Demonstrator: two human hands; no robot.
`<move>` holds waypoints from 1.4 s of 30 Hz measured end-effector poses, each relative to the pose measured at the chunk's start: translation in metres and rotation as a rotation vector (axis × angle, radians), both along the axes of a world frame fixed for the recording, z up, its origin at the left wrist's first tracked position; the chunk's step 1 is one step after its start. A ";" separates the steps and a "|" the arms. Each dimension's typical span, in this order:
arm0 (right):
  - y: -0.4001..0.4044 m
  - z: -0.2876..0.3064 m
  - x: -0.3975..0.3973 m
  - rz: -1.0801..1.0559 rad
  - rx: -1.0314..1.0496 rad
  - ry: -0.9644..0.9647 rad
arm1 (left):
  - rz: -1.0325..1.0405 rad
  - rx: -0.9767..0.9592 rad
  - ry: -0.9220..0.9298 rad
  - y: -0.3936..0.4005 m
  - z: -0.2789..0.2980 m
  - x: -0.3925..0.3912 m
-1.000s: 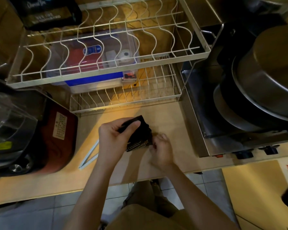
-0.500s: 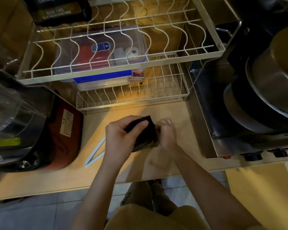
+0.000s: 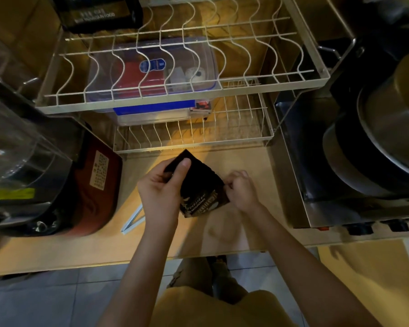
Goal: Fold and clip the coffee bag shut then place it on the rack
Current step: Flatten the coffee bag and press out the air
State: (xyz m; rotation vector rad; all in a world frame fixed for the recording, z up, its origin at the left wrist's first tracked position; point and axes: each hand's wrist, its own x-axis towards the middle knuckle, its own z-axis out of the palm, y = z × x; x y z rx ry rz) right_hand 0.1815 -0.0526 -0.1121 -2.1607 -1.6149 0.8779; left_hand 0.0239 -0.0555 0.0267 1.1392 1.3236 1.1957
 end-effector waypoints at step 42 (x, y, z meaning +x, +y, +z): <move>-0.049 0.008 -0.016 -0.020 0.126 0.015 | 0.395 0.060 0.077 -0.001 -0.037 -0.032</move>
